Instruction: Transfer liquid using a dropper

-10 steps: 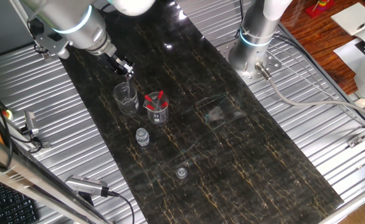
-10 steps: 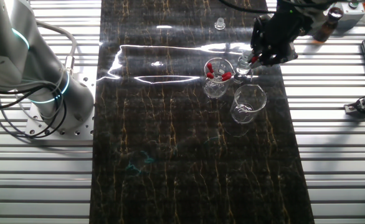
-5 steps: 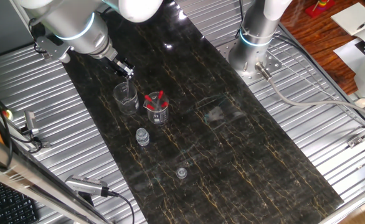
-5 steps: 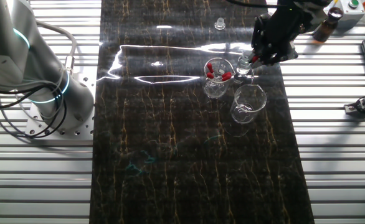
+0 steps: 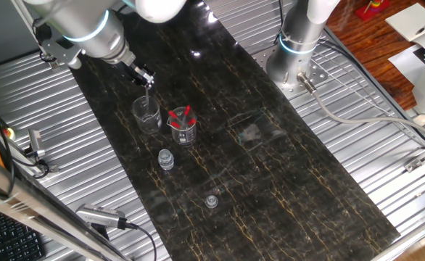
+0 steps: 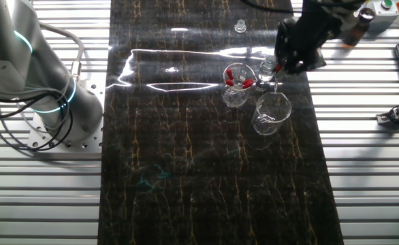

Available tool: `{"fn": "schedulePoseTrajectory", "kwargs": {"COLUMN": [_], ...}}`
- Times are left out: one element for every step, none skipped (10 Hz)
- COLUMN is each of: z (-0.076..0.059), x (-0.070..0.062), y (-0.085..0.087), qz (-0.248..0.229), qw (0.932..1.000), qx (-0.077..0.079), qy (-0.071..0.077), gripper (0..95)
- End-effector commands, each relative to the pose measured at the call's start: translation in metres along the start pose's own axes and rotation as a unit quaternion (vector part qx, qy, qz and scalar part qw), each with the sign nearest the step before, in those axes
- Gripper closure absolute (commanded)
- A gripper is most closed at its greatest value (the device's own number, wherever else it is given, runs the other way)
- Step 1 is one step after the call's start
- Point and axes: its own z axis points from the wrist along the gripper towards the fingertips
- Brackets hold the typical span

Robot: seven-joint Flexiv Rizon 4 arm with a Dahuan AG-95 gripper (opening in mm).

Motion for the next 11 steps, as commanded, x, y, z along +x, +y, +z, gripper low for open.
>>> {"fn": "schedulePoseTrajectory", "kwargs": {"z": [0.005,0.008,0.013,0.017,0.023,0.029,0.036,0.044,0.051,0.056,0.06], "x": [-0.001,-0.003,-0.005,-0.006,-0.008,-0.009,-0.01,-0.009,-0.009,-0.01,-0.011], "y": [-0.002,-0.004,-0.006,-0.008,-0.01,-0.012,-0.013,-0.013,-0.014,-0.015,-0.015], "qz": [0.0,-0.001,-0.001,-0.004,-0.006,-0.008,-0.01,-0.012,-0.013,-0.015,-0.015], "qw": [1.0,1.0,1.0,1.0,1.0,1.0,0.9999,0.9999,0.9999,0.9998,0.9998], "qx": [0.002,0.002,0.003,0.003,0.003,0.003,0.003,0.003,0.004,0.004,0.005], "qy": [-0.001,-0.002,-0.003,-0.004,-0.004,-0.004,-0.004,-0.007,-0.008,-0.008,-0.009], "gripper": [95.0,95.0,95.0,95.0,95.0,95.0,95.0,95.0,95.0,95.0,95.0]}}
